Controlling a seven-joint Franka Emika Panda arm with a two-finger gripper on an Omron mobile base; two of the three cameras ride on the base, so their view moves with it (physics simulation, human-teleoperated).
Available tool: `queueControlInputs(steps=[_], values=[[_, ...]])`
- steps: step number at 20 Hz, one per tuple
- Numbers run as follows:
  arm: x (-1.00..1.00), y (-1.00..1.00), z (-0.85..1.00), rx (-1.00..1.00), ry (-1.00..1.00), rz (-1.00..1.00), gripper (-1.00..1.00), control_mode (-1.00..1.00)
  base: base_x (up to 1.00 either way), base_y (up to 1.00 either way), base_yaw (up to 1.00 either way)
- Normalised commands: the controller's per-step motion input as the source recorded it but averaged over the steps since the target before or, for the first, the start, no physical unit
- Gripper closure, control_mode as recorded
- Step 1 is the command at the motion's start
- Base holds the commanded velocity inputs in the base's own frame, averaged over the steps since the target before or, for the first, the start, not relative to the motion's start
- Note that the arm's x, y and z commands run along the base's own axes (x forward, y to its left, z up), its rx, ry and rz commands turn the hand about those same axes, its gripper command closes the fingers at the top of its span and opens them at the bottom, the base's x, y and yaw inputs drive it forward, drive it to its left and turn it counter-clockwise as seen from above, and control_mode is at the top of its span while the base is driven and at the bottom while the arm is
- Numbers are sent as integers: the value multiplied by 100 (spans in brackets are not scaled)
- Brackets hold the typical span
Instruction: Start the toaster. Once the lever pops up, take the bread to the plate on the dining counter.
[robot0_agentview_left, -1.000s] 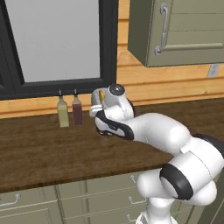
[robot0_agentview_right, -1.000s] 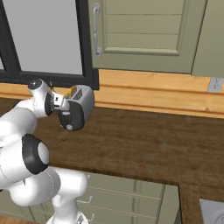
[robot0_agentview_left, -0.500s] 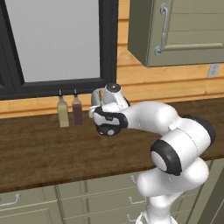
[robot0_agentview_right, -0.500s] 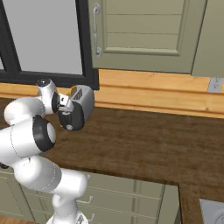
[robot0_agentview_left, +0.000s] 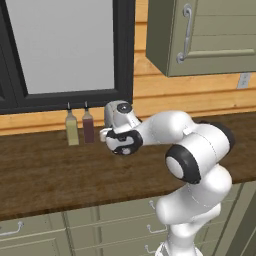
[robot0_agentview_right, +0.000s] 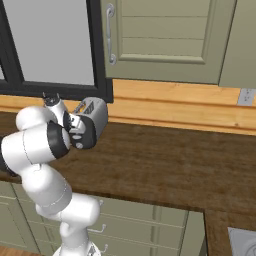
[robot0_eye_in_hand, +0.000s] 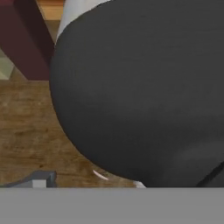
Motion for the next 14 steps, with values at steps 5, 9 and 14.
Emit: queueControlInputs(steps=[5, 9, 14], values=[[0, 9, -86, -7, 0, 0, -100, -100, 0, 0, 0], [-2, 0, -98, -9, 1, 0, -100, -100, 0, 0, 0], [-27, 0, -96, -9, 1, -1, -100, -100, 0, 0, 0]])
